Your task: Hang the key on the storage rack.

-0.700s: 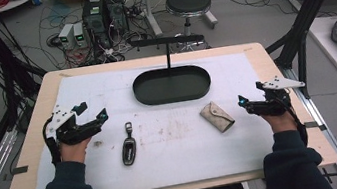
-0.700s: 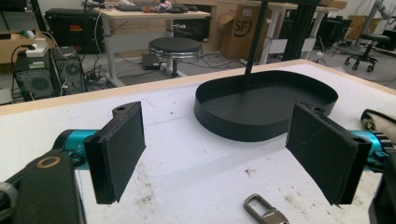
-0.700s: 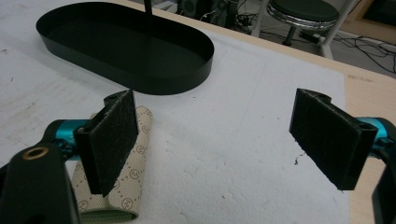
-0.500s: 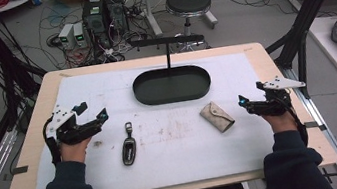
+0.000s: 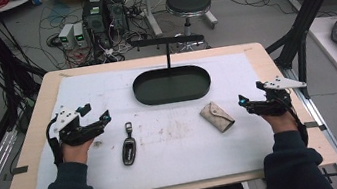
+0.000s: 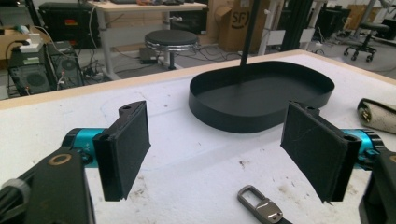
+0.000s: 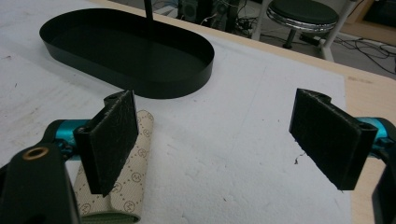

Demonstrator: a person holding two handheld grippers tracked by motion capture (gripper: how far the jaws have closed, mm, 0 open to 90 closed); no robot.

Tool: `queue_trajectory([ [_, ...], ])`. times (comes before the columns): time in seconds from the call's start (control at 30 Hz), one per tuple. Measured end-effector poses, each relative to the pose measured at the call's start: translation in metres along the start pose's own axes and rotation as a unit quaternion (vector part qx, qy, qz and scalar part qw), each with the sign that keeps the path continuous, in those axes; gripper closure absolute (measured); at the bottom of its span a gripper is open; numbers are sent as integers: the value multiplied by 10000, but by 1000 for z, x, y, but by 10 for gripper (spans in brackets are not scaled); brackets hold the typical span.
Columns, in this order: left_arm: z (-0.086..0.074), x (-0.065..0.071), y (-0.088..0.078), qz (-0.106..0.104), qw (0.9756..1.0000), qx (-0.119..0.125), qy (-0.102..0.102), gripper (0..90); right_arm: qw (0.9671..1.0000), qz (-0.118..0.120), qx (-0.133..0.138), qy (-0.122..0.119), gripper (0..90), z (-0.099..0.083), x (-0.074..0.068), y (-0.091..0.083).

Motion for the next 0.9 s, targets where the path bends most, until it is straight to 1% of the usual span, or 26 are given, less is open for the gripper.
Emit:
queue_trajectory([
  [0.03, 0, 0, 0, 0, 10000, 0, 0, 273, 10000, 0, 0, 0, 159, 0, 0, 0],
  [0.07, 0, 1, 1, -65, 10000, -9, 12, 273, 10000, -8, -20, -10, 159, 0, -1, 0],
  [0.1, -1, 2, 1, -125, 9999, -48, 38, 301, 10000, -10, -11, -14, 159, 0, -2, 1],
  [0.23, -4, 8, 7, -250, 9995, -186, 10, 303, 10000, -48, -8, -29, 159, 0, -3, 0],
  [0.27, -6, 13, 12, -346, 9987, -381, -41, 302, 10000, -67, -14, -2, 159, -1, -3, -1],
  [0.3, -6, 13, 12, -346, 9987, -381, -41, 297, 10000, -67, -14, -2, 159, -1, -3, -1],
  [0.33, -10, 21, 19, -528, 9966, -630, -4, 296, 10000, -83, 0, -2, 159, -1, -2, -2],
  [0.37, -10, 21, 19, -528, 9966, -630, -4, 296, 10000, -96, 4, 15, 159, -1, -1, -3],
  [0.43, -12, 32, 25, -657, 9943, -812, 192, 296, 9999, -111, 3, 16, 159, -1, 0, -3],
  [0.47, -12, 35, 26, -694, 9937, -846, 232, 296, 9999, -120, 3, 17, 159, -1, 1, -3],
  [0.5, -11, 41, 28, -769, 9927, -891, 250, 296, 9999, -123, -1, 29, 159, -1, 1, -2],
  [0.53, -11, 41, 28, -769, 9927, -891, 250, 297, 9999, -123, -1, 29, 159, -1, 1, -2],
  [0.6, -11, 45, 30, -805, 9919, -940, 293, 297, 9999, -122, -19, 5, 160, -2, 1, -2],
  [0.67, -13, 47, 31, -826, 9912, -1005, 265, 299, 9999, -102, -18, 6, 159, -2, 0, -1],
  [0.8, -15, 46, 31, -820, 9910, -1034, 210, 306, 9999, -108, -31, -10, 159, -2, 0, -1],
  [0.83, -16, 46, 31, -829, 9902, -1103, 203, 315, 9999, -106, -33, 10, 159, -2, -1, 0],
  [0.9, -17, 47, 31, -826, 9899, -1140, 189, 321, 9999, -107, -39, -19, 160, -2, -1, 0],
])
Point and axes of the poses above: each handheld gripper's, and its own axes: y roughly forward along the jaws, z roughly out of its top, x roughly to its right, the point moved 4 cm from there along y, roughly forward along the jaws, and after that the axes turned 13 degrees about y, right-handed, at the moved point
